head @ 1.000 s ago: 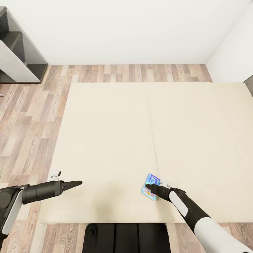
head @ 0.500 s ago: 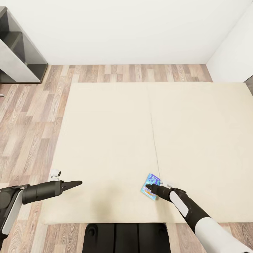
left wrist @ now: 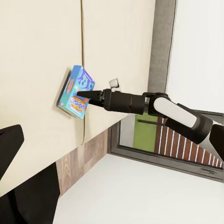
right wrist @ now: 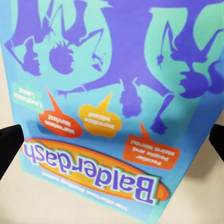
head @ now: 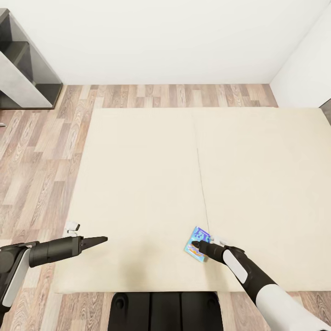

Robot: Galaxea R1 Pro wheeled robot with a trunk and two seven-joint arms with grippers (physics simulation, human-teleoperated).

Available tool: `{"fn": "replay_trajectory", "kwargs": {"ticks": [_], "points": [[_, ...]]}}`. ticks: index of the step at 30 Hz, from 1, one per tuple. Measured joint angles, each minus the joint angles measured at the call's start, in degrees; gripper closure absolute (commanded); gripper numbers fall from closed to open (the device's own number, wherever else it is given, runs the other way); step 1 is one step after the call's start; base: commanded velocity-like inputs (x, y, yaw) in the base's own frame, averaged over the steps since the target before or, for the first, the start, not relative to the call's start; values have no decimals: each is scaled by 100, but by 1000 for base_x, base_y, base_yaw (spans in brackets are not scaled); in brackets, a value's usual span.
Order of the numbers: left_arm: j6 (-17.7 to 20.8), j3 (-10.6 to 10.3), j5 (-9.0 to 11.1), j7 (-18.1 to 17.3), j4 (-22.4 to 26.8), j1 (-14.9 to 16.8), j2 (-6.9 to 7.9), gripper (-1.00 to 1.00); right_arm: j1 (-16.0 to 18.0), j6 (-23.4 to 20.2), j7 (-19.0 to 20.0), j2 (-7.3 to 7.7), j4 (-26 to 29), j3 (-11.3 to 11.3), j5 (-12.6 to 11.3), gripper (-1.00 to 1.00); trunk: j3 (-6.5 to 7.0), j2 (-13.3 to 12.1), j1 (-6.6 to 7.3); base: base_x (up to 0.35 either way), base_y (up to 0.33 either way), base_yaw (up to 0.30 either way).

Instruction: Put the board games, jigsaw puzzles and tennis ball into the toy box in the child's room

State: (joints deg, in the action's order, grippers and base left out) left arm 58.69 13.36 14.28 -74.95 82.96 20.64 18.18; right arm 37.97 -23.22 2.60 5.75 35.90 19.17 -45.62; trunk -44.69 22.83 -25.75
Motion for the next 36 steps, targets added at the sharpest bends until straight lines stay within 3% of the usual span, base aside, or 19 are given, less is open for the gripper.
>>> {"fn": "replay_trajectory", "kwargs": {"ticks": [17,23,36], "points": [[-1,8,-1,0,1,0,7,-100,4,-1,-21,-1,-4,-4,-1,-100,0,0,0,0,0,0],[-1,101,3,-3,0,0,7,-100,34,-23,-50,10,-1,-32,3,-100,0,0,0,0,0,0],[-1,175,1,-3,0,0,17,-100,451,-62,-79,7,0,-48,41,-100,0,0,0,0,0,0]]}}
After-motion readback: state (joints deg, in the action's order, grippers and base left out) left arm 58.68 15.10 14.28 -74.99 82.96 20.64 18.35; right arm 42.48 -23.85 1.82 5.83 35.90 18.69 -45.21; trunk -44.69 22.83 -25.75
